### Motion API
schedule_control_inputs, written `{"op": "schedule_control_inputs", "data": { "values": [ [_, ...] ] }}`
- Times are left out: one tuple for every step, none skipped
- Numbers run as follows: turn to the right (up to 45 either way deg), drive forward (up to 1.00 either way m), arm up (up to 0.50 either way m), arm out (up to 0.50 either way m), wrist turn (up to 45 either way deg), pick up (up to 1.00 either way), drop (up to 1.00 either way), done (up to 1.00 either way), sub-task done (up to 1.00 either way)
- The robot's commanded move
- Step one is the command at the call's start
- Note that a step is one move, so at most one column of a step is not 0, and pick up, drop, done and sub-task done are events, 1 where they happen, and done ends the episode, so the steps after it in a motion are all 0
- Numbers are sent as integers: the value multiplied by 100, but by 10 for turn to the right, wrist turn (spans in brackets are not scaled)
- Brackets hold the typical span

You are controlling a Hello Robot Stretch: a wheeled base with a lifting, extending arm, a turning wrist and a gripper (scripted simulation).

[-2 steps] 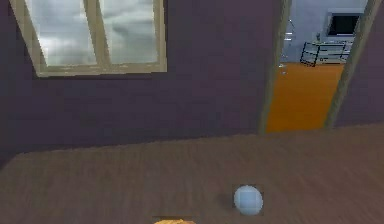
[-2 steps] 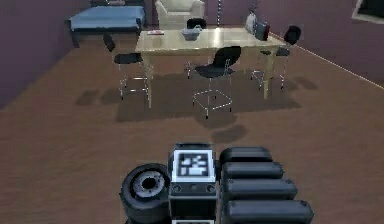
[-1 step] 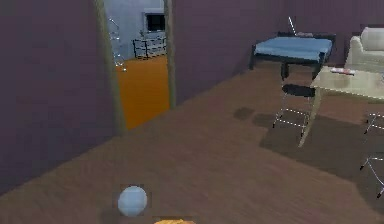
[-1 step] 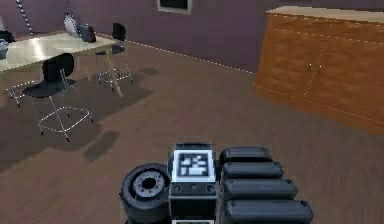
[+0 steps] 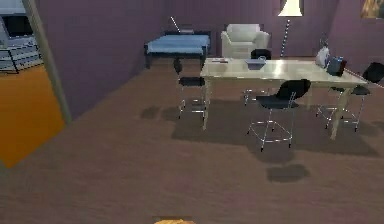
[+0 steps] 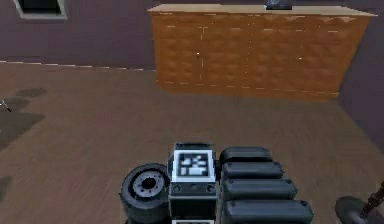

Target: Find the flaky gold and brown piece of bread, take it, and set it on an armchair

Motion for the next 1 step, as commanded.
{"op": "schedule_control_inputs", "data": {
  "values": [
    [-450,0,0,0,0,0,0,0,0]
  ]
}}
